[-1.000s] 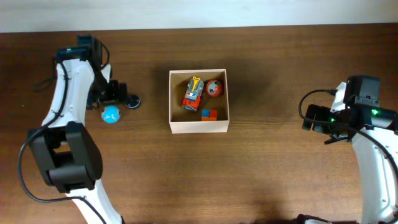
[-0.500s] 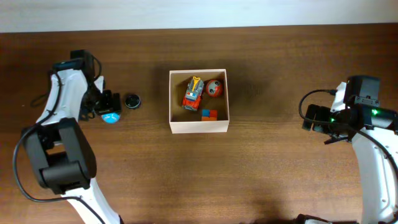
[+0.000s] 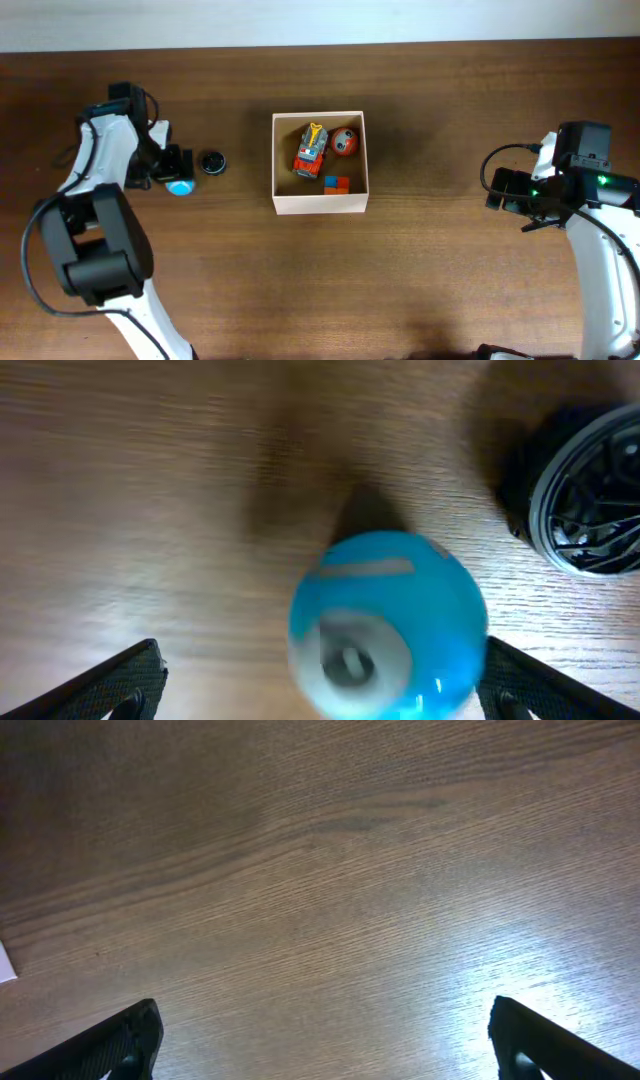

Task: Pack container
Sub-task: 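Lower the left gripper and grasp the blue ball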

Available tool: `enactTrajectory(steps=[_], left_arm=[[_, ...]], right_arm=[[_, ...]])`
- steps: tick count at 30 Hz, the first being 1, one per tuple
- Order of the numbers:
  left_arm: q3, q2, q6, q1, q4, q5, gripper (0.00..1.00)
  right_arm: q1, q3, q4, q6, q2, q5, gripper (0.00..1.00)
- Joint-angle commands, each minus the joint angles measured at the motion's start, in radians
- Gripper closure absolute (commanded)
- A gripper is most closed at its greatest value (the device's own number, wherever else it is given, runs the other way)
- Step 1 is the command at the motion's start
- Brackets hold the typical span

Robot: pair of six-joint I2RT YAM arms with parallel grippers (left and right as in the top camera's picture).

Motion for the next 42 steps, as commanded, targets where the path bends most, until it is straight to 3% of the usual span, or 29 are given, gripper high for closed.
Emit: enactTrajectory(steps=[1,11,15,23,32,42], left_arm=[[-0.009,0.071,0.03,0.001,0.005,-0.008,0.01],[-0.005,0.076,0.031,0.001,0.024,-0.003,0.0],[0.004,0.076,0.031,0.001,0.023,-0.004,0.2],[0.084,0.076,0.031,0.001,-0.038,-0.03,0.27],[0.217,0.076,0.03,0.001,-0.124,-0.029,0.53],[0.313,0.068,0.027,-0.057,-0.234,-0.025,0.57]], right_arm=[[-0.006,0.002,0.001,0.011,-0.003,0.006,0.01],[-0.006,0.002,0.001,0.011,-0.003,0.006,0.01],[-0.006,0.002,0.001,0.011,-0.003,0.006,0.01],[-0.006,0.002,0.001,0.011,-0.003,0.006,0.01],[-0.006,0.002,0.001,0.011,-0.003,0.006,0.01],[-0.006,0.002,0.001,0.011,-0.003,0.006,0.01]])
